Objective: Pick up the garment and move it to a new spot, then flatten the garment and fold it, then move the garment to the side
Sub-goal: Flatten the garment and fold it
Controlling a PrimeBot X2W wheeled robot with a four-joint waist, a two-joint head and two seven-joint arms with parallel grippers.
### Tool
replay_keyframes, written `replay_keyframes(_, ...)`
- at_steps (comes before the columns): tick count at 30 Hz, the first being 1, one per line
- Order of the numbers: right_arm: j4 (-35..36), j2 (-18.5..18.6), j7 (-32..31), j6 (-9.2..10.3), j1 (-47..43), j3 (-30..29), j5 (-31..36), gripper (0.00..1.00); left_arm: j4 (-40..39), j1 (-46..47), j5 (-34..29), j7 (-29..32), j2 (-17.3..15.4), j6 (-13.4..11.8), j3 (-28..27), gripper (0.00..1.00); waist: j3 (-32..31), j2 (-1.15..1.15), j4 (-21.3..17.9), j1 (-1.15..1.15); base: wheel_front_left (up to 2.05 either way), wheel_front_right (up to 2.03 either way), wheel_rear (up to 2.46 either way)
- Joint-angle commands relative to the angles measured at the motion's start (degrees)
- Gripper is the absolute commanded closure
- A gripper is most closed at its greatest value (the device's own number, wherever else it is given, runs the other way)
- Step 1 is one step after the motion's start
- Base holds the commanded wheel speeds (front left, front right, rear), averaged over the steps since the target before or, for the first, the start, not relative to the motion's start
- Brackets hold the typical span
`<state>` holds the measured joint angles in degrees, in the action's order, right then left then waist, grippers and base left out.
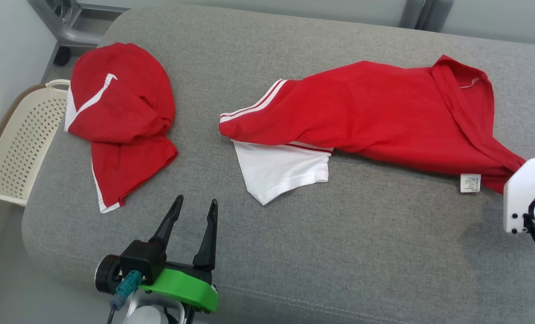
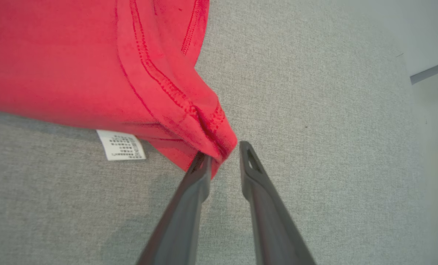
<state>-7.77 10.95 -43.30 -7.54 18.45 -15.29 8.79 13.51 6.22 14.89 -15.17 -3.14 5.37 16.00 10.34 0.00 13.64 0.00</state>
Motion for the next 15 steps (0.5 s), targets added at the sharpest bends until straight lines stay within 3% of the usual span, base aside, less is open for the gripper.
replay_keyframes(1,-0.7,-0.5,0.8,0.09,0.3,-0.9,1.3,0.00,0.1,0.5,-0.4,0.0,-0.4,0.2,0.0,0.00,0.6,0.00,0.5,0.00,0.00,0.00,0.00)
replay_keyframes(7,-4.1,-3.1,6.3,0.10,2.2,-7.4,6.0,0.00,0.2,0.9,-0.6,0.0,-0.7,0.1,-0.1,0.00,1.0,0.00,1.2,0.00,0.00,0.00,0.00)
replay_keyframes(15,-7.0,-5.3,13.7,0.10,4.2,-10.1,9.3,0.00,0.1,0.6,-0.6,0.0,-0.7,-0.3,-0.2,0.00,1.1,0.00,0.6,0.00,0.00,0.00,0.00)
